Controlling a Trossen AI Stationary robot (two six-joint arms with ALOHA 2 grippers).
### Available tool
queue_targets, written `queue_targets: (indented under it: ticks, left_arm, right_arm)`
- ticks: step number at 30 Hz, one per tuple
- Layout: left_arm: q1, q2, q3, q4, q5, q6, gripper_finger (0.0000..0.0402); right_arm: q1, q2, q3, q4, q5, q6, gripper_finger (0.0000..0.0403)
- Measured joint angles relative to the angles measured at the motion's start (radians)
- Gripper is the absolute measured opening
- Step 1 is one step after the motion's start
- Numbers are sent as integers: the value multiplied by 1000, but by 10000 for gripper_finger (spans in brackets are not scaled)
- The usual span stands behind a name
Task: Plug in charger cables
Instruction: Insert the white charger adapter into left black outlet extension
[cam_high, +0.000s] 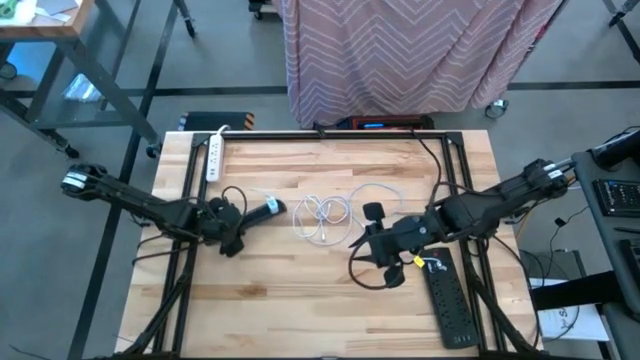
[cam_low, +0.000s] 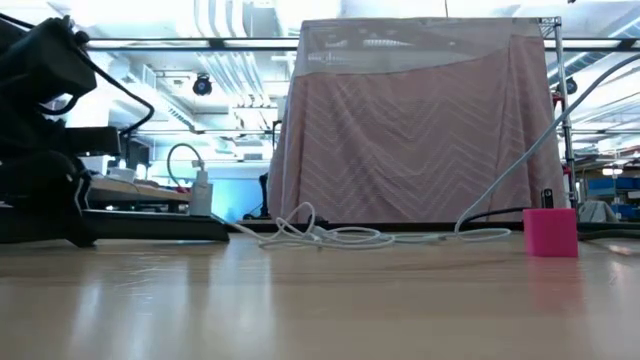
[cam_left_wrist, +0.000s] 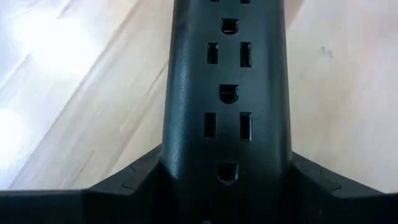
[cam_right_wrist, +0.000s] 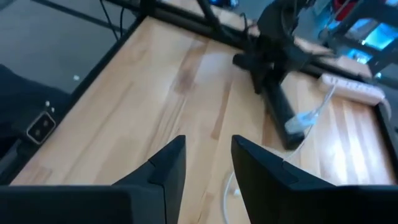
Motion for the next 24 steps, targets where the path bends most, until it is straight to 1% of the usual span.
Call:
queue_targets:
  ticks: [3,5,11,16,21,24]
  left_arm:
    - [0,-6,4,-19,0,-49,232]
    - [0,-6,4,-58,16,-118,236]
    - [-3,-5,-3,-82,7,-200,225]
    - [-3,-9,-4,-86,7,-260,225]
    - [-2,-10,0,-79,8,-311,254]
    - [0,-8,9,-82,16,-316,272]
  right_arm:
    - [0,-2,-35,7,0,23,130]
    - [0,-3,-60,7,0,47,136]
    - [0,-3,-145,27,0,103,155]
    - [2,-4,-206,73,0,107,171]
    - [7,-20,-210,73,0,107,184]
    - [7,-42,-204,77,0,90,191]
